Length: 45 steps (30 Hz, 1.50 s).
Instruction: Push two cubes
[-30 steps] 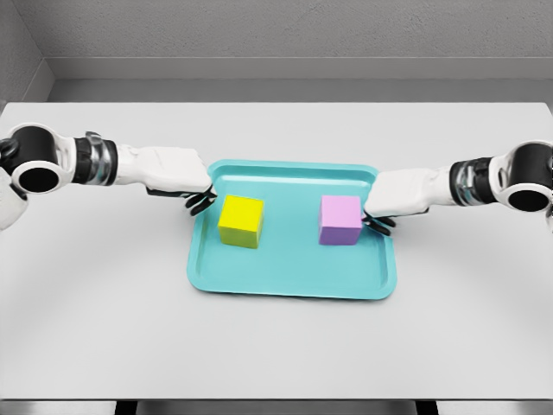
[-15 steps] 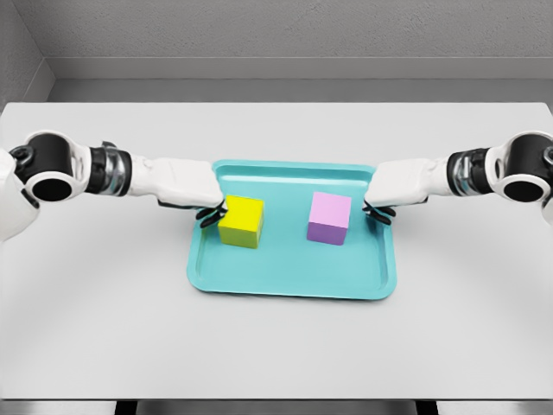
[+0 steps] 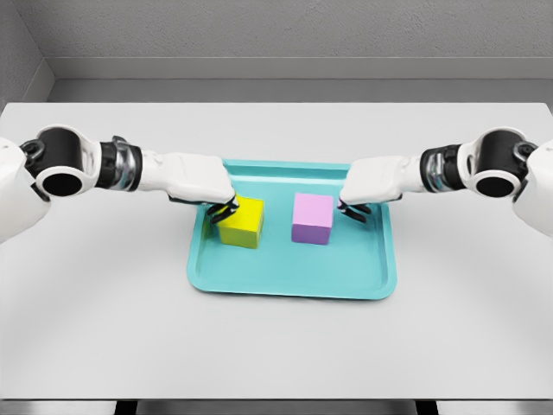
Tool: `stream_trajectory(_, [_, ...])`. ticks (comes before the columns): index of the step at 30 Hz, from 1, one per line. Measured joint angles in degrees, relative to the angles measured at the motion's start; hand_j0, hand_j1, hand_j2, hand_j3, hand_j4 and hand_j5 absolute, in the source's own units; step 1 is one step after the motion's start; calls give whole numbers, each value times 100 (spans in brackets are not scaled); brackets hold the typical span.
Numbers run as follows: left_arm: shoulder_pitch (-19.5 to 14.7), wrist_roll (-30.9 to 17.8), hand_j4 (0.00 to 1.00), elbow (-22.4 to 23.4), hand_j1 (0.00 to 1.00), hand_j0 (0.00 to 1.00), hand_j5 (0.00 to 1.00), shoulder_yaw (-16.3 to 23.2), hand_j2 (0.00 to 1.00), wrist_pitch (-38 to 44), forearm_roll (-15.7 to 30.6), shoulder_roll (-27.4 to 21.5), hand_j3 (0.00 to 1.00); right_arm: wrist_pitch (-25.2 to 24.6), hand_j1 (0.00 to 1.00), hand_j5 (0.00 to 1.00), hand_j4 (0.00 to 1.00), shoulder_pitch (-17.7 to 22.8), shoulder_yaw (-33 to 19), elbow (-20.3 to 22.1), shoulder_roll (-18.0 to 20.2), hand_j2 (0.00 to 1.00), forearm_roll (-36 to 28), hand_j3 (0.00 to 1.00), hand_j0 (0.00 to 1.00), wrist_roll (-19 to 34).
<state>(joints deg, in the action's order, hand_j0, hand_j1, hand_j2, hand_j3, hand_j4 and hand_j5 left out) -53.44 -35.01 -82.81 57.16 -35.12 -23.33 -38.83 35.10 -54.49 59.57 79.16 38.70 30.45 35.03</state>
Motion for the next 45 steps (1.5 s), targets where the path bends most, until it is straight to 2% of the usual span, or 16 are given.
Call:
stream_trajectory(4, [-9, 0, 18, -23, 18, 18, 18, -206, 18, 0, 202, -555, 18, 2, 17, 17, 17, 0, 11, 7, -86, 17, 4, 17, 17, -2])
stream_trajectory(6, [18, 0, 18, 195, 18, 18, 18, -309, 18, 0, 211, -731, 18, 2, 17, 17, 17, 0, 15, 15, -102, 17, 5, 17, 17, -2])
stream_trajectory(10, [53, -1, 18, 656, 18, 18, 18, -359, 18, -3, -230, -307, 18, 2, 20, 20, 20, -35, 21, 28, -108, 20, 5, 20, 20, -2])
stream_trajectory(14, [70, 0, 18, 786, 18, 18, 18, -276, 18, -2, -490, -23, 18, 3, 23, 23, 23, -35, -1, 31, -58, 23, 3, 23, 23, -2])
stream_trajectory(17, [79, 0, 18, 810, 18, 18, 18, -189, 18, -1, -627, 127, 18, 2, 25, 25, 25, -44, -146, 31, 156, 25, -9, 25, 25, -2])
stream_trajectory(23, [70, 0, 19, 789, 19, 19, 19, 3, 19, -1, -706, 249, 19, 4, 36, 36, 36, 44, -503, 37, 614, 36, -45, 36, 36, -2])
stream_trajectory(27, [70, 0, 19, 785, 19, 19, 19, 35, 19, -1, -713, 288, 19, 3, 53, 53, 53, 62, -704, 39, 849, 53, -82, 53, 53, -2])
stream_trajectory(39, [79, -1, 18, 787, 18, 18, 18, 53, 18, 1, -704, 531, 18, 3, 54, 54, 54, 97, -897, 97, 1266, 54, -208, 54, 54, -2])
stream_trajectory(45, [62, 0, 19, 798, 19, 19, 19, 51, 19, 0, -680, 599, 19, 3, 57, 57, 57, 105, -866, 107, 1337, 57, -240, 57, 57, -2])
